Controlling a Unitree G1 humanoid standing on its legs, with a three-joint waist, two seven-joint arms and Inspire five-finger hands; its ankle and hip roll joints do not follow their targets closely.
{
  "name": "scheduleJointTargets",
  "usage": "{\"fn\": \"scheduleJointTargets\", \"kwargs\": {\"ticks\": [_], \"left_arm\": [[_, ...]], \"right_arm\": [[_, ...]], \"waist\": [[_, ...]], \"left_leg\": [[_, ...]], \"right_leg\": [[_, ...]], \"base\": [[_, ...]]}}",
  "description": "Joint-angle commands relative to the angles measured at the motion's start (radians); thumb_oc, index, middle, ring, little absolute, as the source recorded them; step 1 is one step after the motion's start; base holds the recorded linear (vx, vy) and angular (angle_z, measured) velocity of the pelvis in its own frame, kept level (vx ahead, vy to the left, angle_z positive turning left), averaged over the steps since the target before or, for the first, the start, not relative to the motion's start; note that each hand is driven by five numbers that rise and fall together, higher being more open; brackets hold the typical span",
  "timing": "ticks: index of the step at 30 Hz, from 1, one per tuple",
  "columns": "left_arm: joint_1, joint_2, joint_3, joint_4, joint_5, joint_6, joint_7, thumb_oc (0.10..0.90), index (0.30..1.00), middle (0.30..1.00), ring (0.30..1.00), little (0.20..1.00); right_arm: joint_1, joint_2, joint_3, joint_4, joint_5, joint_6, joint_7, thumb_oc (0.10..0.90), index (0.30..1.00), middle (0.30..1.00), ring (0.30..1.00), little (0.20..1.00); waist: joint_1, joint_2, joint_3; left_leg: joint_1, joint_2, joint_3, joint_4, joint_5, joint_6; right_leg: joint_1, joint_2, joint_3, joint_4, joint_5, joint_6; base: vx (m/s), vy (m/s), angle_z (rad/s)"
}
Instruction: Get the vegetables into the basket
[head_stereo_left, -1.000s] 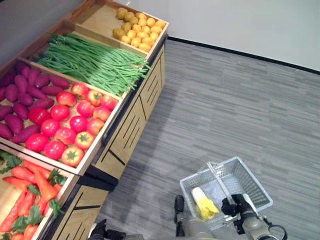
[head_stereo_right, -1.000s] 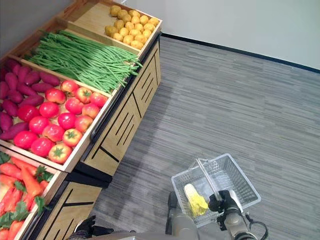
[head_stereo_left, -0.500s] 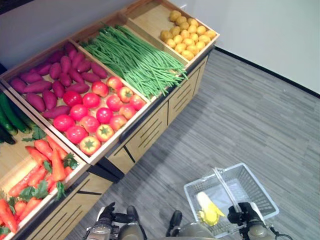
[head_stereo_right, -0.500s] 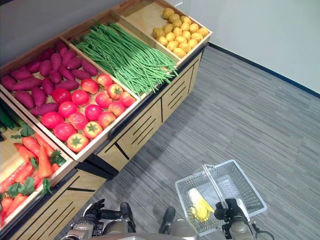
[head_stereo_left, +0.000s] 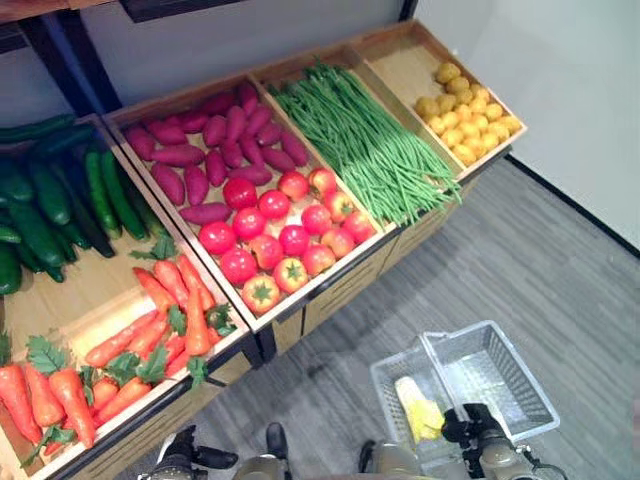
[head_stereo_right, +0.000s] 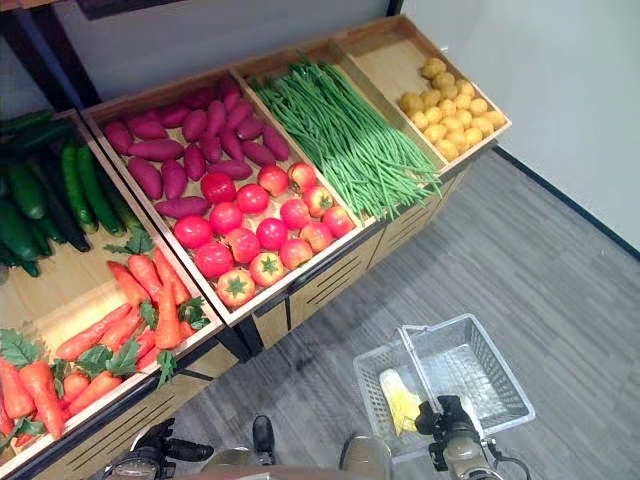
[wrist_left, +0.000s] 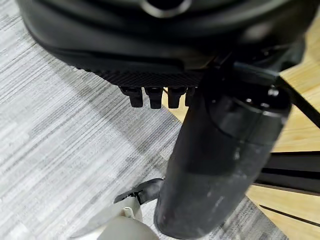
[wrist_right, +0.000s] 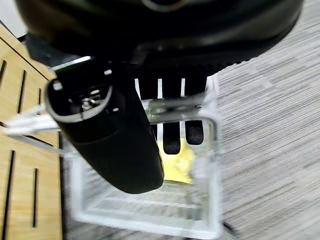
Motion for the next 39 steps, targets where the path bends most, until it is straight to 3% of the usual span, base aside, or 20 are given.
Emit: {"fn": "scheduleJointTargets", "kwargs": {"ticks": [1, 5, 12, 13, 14, 16, 17, 18, 21, 22, 25, 27, 28, 31, 35, 39], "left_arm": [[-0.034, 0.012, 0.017, 0.003, -0.025, -0.023, 0.023, 0.9, 1.0, 1.0, 1.0, 1.0], [-0.04, 0.008, 0.022, 0.021, -0.026, -0.02, 0.024, 0.9, 1.0, 1.0, 1.0, 1.0], [-0.006, -0.02, 0.13, 0.049, -0.108, -0.014, 0.075, 0.9, 1.0, 1.0, 1.0, 1.0], [-0.009, -0.024, 0.195, 0.055, -0.181, -0.031, 0.146, 0.9, 1.0, 1.0, 1.0, 1.0], [-0.008, -0.024, 0.196, 0.055, -0.181, -0.031, 0.147, 0.9, 1.0, 1.0, 1.0, 1.0], [-0.014, 0.002, 0.332, 0.057, -0.319, -0.083, 0.286, 0.9, 1.0, 1.0, 1.0, 1.0], [-0.014, 0.003, 0.332, 0.057, -0.319, -0.083, 0.286, 0.9, 1.0, 1.0, 1.0, 1.0], [-0.027, 0.031, 0.434, 0.044, -0.424, -0.132, 0.383, 0.9, 1.0, 1.0, 1.0, 1.0], [-0.022, 0.075, 0.534, 0.043, -0.557, -0.16, 0.394, 0.9, 1.0, 1.0, 1.0, 1.0], [-0.019, 0.125, 0.575, 0.065, -0.604, -0.172, 0.401, 0.9, 1.0, 1.0, 1.0, 1.0], [-0.02, 0.165, 0.597, 0.038, -0.619, -0.191, 0.411, 0.9, 1.0, 1.0, 1.0, 1.0], [-0.002, 0.221, 0.603, -0.147, -0.552, -0.239, 0.464, 0.9, 1.0, 1.0, 1.0, 1.0], [0.001, 0.218, 0.605, -0.155, -0.547, -0.236, 0.471, 0.9, 1.0, 1.0, 1.0, 1.0], [0.045, 0.247, 0.622, -0.418, -0.416, -0.27, 0.556, 0.9, 1.0, 1.0, 1.0, 1.0], [0.072, 0.244, 0.652, -0.648, -0.24, -0.252, 0.648, 0.9, 1.0, 1.0, 1.0, 1.0], [0.085, 0.212, 0.654, -0.796, -0.149, -0.23, 0.661, 0.9, 1.0, 1.0, 1.0, 1.0]], "right_arm": [[-0.003, -0.088, -0.049, 0.011, 0.067, -0.006, -0.052, 0.4, 0.3, 0.3, 0.3, 0.3], [0.015, -0.085, -0.071, 0.044, 0.072, 0.005, -0.049, 0.4, 0.3, 0.3, 0.3, 0.3], [0.037, -0.102, -0.052, 0.043, 0.035, 0.006, -0.041, 0.4, 0.3, 0.3, 0.3, 0.3], [0.04, -0.1, -0.049, 0.05, 0.033, 0.003, -0.051, 0.4, 0.3, 0.3, 0.3, 0.3], [0.039, -0.1, -0.049, 0.05, 0.033, 0.003, -0.051, 0.4, 0.3, 0.3, 0.3, 0.3], [0.047, -0.093, -0.039, 0.062, 0.015, 0.002, -0.077, 0.4, 0.3, 0.3, 0.3, 0.3], [0.046, -0.093, -0.039, 0.062, 0.015, 0.002, -0.077, 0.4, 0.3, 0.3, 0.3, 0.3], [0.054, -0.093, -0.033, 0.069, 0.007, 0.001, -0.087, 0.4, 0.3, 0.3, 0.3, 0.3], [0.057, -0.104, -0.019, 0.067, -0.007, 0.012, -0.079, 0.4, 0.3, 0.3, 0.3, 0.3], [0.053, -0.11, -0.003, 0.075, -0.023, 0.02, -0.067, 0.4, 0.3, 0.3, 0.3, 0.3], [0.049, -0.112, 0.012, 0.063, -0.041, 0.016, -0.061, 0.4, 0.3, 0.3, 0.3, 0.3], [0.051, -0.115, 0.016, 0.049, -0.061, 0.009, -0.062, 0.4, 0.3, 0.3, 0.3, 0.3], [0.052, -0.114, 0.017, 0.048, -0.062, 0.009, -0.063, 0.4, 0.3, 0.3, 0.3, 0.3], [0.065, -0.112, 0.001, 0.039, -0.065, 0.0, -0.067, 0.4, 0.3, 0.3, 0.3, 0.3], [0.079, -0.102, -0.019, 0.044, -0.071, -0.004, -0.068, 0.4, 0.3, 0.3, 0.3, 0.3], [0.079, -0.099, -0.027, 0.047, -0.083, -0.001, -0.065, 0.4, 0.3, 0.3, 0.3, 0.3]], "waist": [[-0.027, 0.02, 0.02], [-0.031, 0.013, 0.017], [-0.032, 0.043, -0.01], [-0.022, 0.048, -0.016], [-0.024, 0.048, -0.015], [-0.012, 0.05, -0.026], [-0.014, 0.05, -0.028], [-0.008, 0.051, -0.035], [-0.009, 0.054, -0.047], [-0.008, 0.057, -0.051], [-0.011, 0.056, -0.053], [-0.002, 0.057, -0.052], [-0.002, 0.056, -0.052], [0.01, 0.054, -0.049], [0.019, 0.042, -0.046], [0.023, 0.035, -0.042]], "left_leg": [[-0.055, 0.098, -0.04, -0.002, 0.017, -0.117], [-0.053, 0.123, -0.08, -0.002, 0.033, -0.138], [-0.046, 0.187, -0.119, -0.002, 0.074, -0.184], [-0.048, 0.192, -0.13, -0.002, 0.081, -0.191], [-0.047, 0.193, -0.131, -0.002, 0.081, -0.191], [-0.038, 0.199, -0.133, -0.002, 0.077, -0.2], [-0.042, 0.198, -0.134, -0.002, 0.08, -0.2], [-0.035, 0.202, -0.13, -0.002, 0.07, -0.203], [-0.03, 0.203, -0.121, -0.002, 0.063, -0.204], [-0.022, 0.199, -0.121, -0.002, 0.057, -0.205], [-0.019, 0.194, -0.121, -0.002, 0.052, -0.205], [-0.023, 0.185, -0.132, -0.002, 0.048, -0.203], [-0.023, 0.185, -0.133, -0.002, 0.048, -0.203], [-0.029, 0.178, -0.143, -0.002, 0.049, -0.201], [-0.039, 0.168, -0.154, -0.002, 0.045, -0.197], [-0.044, 0.164, -0.156, -0.002, 0.043, -0.195]], "right_leg": [[-0.007, 0.013, 0.114, -0.109, 0.143, 0.025], [0.021, 0.022, 0.074, -0.135, 0.138, 0.02], [0.118, 0.09, -0.013, -0.193, 0.108, -0.02], [0.14, 0.095, -0.033, -0.209, 0.105, -0.026], [0.142, 0.095, -0.034, -0.209, 0.105, -0.026], [0.164, 0.099, -0.049, -0.225, 0.1, -0.025], [0.162, 0.099, -0.05, -0.225, 0.102, -0.025], [0.169, 0.097, -0.055, -0.227, 0.095, -0.021], [0.173, 0.089, -0.056, -0.227, 0.098, -0.016], [0.177, 0.084, -0.055, -0.227, 0.1, -0.014], [0.177, 0.08, -0.053, -0.227, 0.104, -0.012], [0.175, 0.072, -0.057, -0.227, 0.111, -0.006], [0.175, 0.071, -0.058, -0.227, 0.111, -0.006], [0.177, 0.063, -0.066, -0.227, 0.115, -0.001], [0.173, 0.051, -0.075, -0.227, 0.12, 0.006], [0.17, 0.045, -0.075, -0.227, 0.122, 0.008]], "base": [[0.08, -0.266, 0.77], [0.08, -0.3, 1.07], [0.06, -0.244, 0.34], [0.02, -0.099, 0.16], [0.03, -0.092, 0.27], [0.04, -0.042, 0.32], [0.05, -0.013, 0.24], [0.02, 0.017, 0.17], [0.01, 0.055, 0.07], [0.01, 0.079, 0.0], [-0.01, 0.056, -0.07], [-0.02, 0.065, -0.01], [-0.01, 0.029, 0.05], [-0.02, 0.031, 0.05], [-0.03, 0.025, 0.09], [-0.01, 0.015, 0.01]]}}
